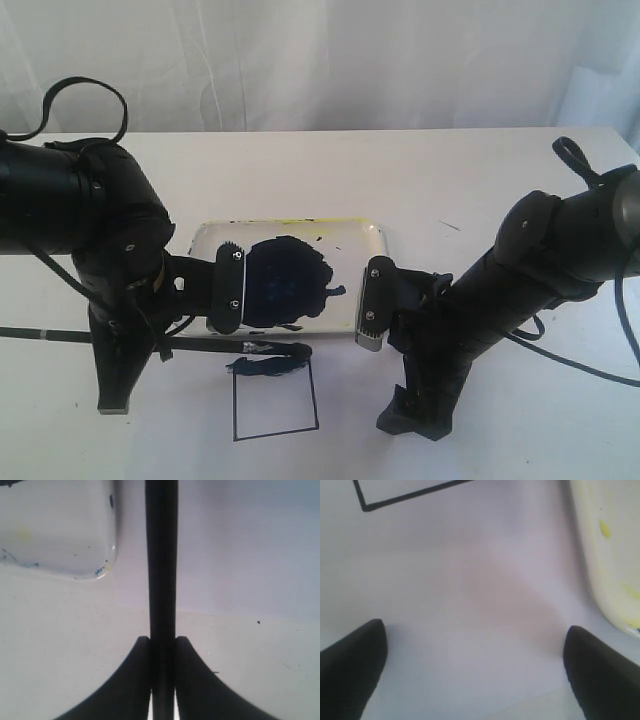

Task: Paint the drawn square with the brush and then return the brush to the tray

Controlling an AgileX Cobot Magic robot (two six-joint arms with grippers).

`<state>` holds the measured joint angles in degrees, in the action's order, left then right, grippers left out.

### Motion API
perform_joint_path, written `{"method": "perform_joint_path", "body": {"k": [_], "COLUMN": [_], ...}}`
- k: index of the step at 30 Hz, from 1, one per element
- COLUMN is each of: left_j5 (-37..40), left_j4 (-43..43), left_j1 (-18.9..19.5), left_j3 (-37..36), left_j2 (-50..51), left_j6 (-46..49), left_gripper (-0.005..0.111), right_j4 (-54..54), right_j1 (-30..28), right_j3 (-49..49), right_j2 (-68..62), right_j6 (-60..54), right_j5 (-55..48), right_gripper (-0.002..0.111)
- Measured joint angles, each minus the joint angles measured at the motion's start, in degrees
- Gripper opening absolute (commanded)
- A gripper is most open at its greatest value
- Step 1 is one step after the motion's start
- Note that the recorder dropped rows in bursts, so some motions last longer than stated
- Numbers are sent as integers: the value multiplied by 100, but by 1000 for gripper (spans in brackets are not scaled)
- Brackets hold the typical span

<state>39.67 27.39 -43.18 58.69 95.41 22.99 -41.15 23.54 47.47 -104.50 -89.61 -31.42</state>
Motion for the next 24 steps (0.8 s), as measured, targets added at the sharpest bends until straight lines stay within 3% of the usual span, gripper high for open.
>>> {"method": "perform_joint_path", "body": {"k": [24], "left_j5": [-37], "left_j4": [-288], "left_j1": [-77], "left_j3": [-104], "left_j2": [40], "left_j6": [356], "left_gripper": [0], "right_j4": [0], "right_j1": [0], "right_j3": [0], "right_j2": [0], "right_j6": [0], "right_j5": [0], "right_gripper": [89]}}
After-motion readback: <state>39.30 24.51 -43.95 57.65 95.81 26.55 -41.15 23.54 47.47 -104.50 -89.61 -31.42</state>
